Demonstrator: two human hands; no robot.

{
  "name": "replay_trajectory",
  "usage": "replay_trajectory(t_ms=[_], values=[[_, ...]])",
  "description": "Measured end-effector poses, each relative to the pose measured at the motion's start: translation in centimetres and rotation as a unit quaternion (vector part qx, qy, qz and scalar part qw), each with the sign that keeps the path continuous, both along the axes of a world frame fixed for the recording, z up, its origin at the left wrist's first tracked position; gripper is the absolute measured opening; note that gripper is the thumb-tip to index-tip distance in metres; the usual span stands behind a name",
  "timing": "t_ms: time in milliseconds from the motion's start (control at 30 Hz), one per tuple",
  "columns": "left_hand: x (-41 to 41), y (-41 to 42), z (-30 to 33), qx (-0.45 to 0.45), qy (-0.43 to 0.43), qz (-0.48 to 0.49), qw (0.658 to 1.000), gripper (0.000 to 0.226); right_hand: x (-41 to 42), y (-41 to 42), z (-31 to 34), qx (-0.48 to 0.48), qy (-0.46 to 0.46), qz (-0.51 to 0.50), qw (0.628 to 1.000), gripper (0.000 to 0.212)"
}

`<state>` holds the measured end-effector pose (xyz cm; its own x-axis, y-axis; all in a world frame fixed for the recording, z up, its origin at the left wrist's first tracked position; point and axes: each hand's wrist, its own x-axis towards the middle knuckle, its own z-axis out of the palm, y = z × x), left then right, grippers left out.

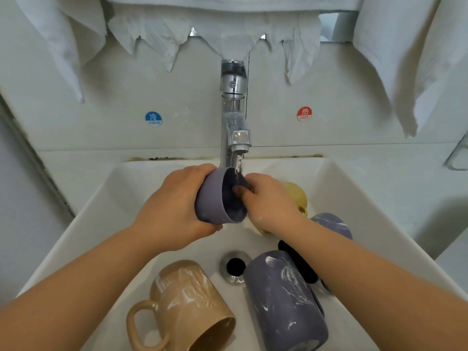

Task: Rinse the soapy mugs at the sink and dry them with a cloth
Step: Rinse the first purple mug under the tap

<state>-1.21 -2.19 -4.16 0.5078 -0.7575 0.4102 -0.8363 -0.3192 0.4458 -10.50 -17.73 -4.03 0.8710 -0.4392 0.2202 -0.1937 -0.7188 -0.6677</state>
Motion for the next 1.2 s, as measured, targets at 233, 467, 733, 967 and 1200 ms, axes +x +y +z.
replay_trajectory(t_ms=[233,467,733,967,1200], values=[[0.4,-0.5,-0.9,0.014,-0.08,0.06,0.995,0.072,0.2,1.4,-1.1,0.183,-0.019,-0.092,0.979,0.029],[0.4,-0.5,-1.3,0.012,-0.089,0.076,0.993,0.086,0.3,1.4,-0.8,0.279,0.064,-0.074,0.955,0.041],[0.3,-0.7,-1.3,-0.004,-0.089,0.112,0.99,0.091,0.7,1.8,-1.0,0.202,0.037,-0.033,0.978,0.029],[0.9,-0.4,-1.1,0.03,0.023,0.052,0.998,0.095,0.5,0.6,-1.1,0.12,-0.043,-0.033,0.991,0.031],[0.8,0.4,-0.9,0.022,0.117,-0.039,0.992,0.08,0.2,0.8,-1.4,0.1,-0.05,0.02,0.993,0.027]])
